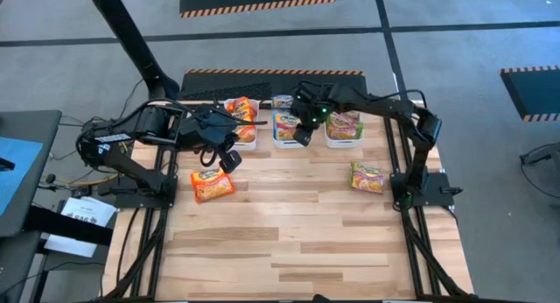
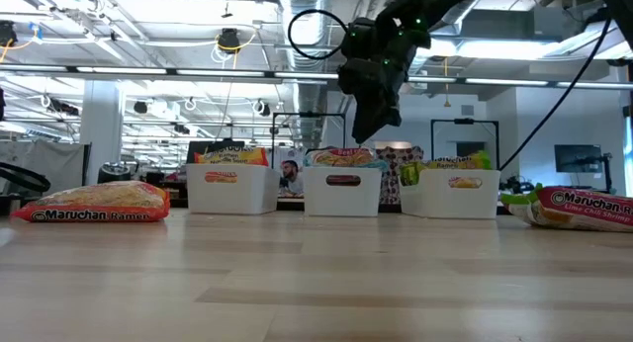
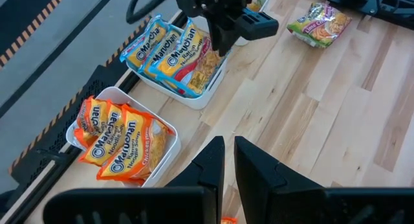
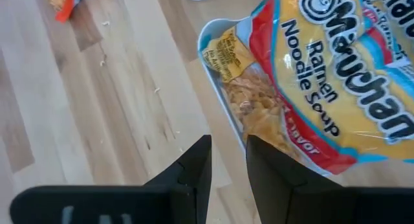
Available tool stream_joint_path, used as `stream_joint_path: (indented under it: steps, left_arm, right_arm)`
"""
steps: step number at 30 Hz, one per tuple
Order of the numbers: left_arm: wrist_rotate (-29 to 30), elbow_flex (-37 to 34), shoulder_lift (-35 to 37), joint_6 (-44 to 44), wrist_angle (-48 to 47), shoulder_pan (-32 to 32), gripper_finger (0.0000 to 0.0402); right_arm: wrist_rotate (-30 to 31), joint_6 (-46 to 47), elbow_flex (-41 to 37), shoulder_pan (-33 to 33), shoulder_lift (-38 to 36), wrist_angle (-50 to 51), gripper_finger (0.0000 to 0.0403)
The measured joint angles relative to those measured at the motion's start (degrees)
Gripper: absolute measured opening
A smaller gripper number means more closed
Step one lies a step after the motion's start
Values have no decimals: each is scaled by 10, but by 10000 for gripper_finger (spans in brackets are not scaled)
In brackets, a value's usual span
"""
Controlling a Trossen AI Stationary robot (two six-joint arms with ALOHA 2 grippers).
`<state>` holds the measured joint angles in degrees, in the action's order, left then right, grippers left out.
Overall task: Sort Maruchan noodles
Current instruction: Put the blue noodle pack into the center white bin
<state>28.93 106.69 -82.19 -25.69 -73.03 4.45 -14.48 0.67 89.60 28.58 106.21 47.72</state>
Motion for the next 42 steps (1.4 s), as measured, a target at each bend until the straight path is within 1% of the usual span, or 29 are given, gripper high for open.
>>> stream_joint_path:
  steps: [5, 9, 13, 17, 20, 28, 34, 37, 42]
  left_arm:
    - [0, 0, 0, 0, 0, -1, 25]
    - [0, 0, 0, 0, 0, -1, 25]
    - [0, 0, 0, 1, -2, 0, 25]
    - [0, 0, 0, 1, -11, 0, 25]
    - [0, 0, 0, 1, -12, 0, 25]
    - [-1, 0, 0, 12, -19, 0, 25]
    - [-1, 0, 0, 12, -26, 0, 25]
    - [-1, 0, 0, 12, -28, 0, 25]
    - [-1, 0, 0, 12, -37, 0, 25]
  right_arm:
    - [2, 16, 1, -4, 8, -7, 120]
    - [18, 25, 1, -8, 22, -6, 120]
    - [51, 25, -1, -13, 30, 5, 120]
    - [96, 25, 0, -18, 29, -15, 120]
    - [97, 28, 0, -18, 29, -20, 120]
    - [98, 41, 0, -30, 66, -33, 120]
    - [103, 52, 0, -31, 64, -36, 120]
    - [102, 72, 0, -31, 64, -18, 120]
    - [100, 75, 1, -33, 50, 6, 120]
